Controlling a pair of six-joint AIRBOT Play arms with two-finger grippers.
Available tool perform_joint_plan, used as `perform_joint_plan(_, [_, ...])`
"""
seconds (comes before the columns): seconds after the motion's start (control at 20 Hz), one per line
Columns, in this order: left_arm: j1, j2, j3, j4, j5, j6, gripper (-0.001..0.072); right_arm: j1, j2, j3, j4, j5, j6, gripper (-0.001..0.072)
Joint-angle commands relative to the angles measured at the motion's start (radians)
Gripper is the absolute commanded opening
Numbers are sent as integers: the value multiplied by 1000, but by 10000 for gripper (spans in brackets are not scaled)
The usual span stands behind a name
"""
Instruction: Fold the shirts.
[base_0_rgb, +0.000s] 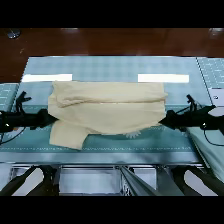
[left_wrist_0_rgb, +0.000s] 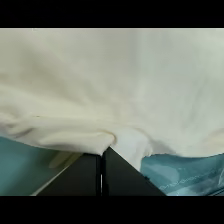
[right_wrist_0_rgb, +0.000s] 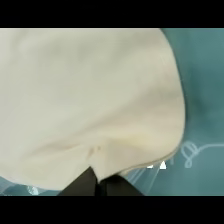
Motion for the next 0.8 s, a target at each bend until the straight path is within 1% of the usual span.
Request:
perform_joint_plan(0.0, [-2, -13, 168, -85, 36, -2, 26, -8, -29, 192, -1, 0, 2, 20])
perform_joint_plan(0.1, [-47, -81, 255, -89, 105, -47, 26, -5, -100, 314, 10, -22, 9, 20])
perform_joint_plan(0.25, [-141, -272, 422, -89, 138, -51, 26, -5, -258, 457, 73, -30, -12, 20])
perform_joint_plan(0.3, [-165, -347, 491, -89, 139, -56, 26, -5, -313, 499, 95, -39, -22, 20])
perform_joint_plan(0.4, [-187, -480, 626, -89, 135, -105, 26, -5, -417, 584, 126, -45, -24, 20])
perform_joint_plan(0.45, [-191, -534, 685, -88, 129, -129, 26, -5, -468, 627, 145, -41, -28, 20])
perform_joint_plan(0.6, [-192, -663, 801, -85, 107, -158, 28, -5, -598, 735, 163, 4, -26, 21])
perform_joint_plan(0.65, [-193, -689, 821, -86, 103, -158, 59, -6, -631, 760, 163, 7, -14, 21])
perform_joint_plan(0.7, [-193, -708, 835, -88, 97, -160, 266, -6, -654, 780, 166, 8, -4, 80])
perform_joint_plan(0.75, [-193, -720, 846, -88, 74, -173, 693, -9, -669, 801, 165, 15, -5, 366])
